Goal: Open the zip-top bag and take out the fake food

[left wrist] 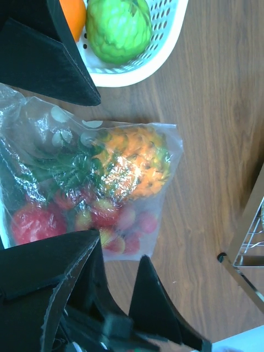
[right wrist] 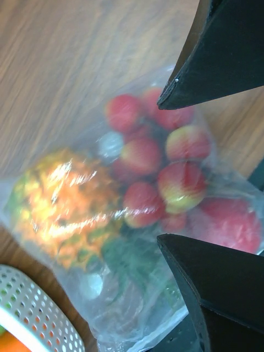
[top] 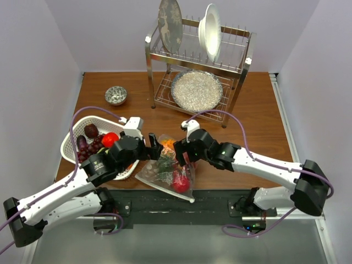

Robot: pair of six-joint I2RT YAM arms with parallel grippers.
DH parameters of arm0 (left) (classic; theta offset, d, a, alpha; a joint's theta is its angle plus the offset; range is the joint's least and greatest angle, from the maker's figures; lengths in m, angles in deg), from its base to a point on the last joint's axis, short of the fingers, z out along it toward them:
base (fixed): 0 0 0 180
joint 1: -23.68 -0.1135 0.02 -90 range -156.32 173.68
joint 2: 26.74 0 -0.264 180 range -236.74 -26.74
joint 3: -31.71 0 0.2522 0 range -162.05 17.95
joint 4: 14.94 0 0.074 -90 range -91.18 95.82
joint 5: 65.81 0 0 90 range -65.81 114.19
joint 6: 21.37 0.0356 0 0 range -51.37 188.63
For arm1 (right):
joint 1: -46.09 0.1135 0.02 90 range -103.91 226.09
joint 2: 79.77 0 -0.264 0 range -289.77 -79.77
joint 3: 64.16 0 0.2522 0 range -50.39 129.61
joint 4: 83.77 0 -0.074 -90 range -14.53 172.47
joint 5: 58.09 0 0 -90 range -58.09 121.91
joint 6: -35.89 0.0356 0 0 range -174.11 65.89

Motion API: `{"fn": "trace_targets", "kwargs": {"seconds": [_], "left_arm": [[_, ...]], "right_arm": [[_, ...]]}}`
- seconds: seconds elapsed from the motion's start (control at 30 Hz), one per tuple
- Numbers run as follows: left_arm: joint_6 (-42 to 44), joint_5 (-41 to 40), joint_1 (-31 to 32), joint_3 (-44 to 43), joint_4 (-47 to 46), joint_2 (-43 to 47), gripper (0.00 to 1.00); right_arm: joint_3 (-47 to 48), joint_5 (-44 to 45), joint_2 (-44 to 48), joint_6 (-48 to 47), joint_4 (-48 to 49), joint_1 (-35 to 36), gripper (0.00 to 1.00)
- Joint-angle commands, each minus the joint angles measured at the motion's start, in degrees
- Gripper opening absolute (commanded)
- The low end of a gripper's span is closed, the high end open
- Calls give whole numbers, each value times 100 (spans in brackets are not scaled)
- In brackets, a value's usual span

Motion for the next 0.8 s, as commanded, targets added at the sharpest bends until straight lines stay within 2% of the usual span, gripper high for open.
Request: {"fn": "trace_targets", "kwargs": {"seconds": [0.0, 0.13, 0.2, 0.33, 0.43, 0.47, 0.57, 0.6, 0.7, 0.77], "left_arm": [[-136, -274, 22, -412, 346, 105, 100], [-145, -327, 22, -377, 417, 254, 100], [-180, -318, 31, -315, 417, 281, 100], [-224, -196, 22, -254, 399, 307, 100], [-224, -116, 22, -192, 355, 307, 99], [-224, -90, 22, -166, 312, 298, 98], [-162, 59, 22, -105, 180, 272, 97], [-119, 129, 22, -78, 136, 263, 97], [-74, 446, 22, 36, -40, 158, 95], [-109, 683, 22, 141, -162, 52, 93]], "right_arm": [[589, 90, -403, -708, 305, 428, 98], [960, 572, -1202, -894, -20, 596, 94], [1022, 775, -1335, -929, -152, 596, 92], [1004, 952, -1362, -965, -188, 587, 81], [1066, 1083, -1493, -956, -267, 587, 65], [1075, 1171, -1511, -912, -337, 578, 51], [1031, 1698, -1476, -640, -416, 474, 30], [1013, 1777, -1441, -457, -451, 403, 21], [961, 1909, -1336, -140, -557, 95, 11], [926, 1963, -1204, -34, -540, -132, 11]]}}
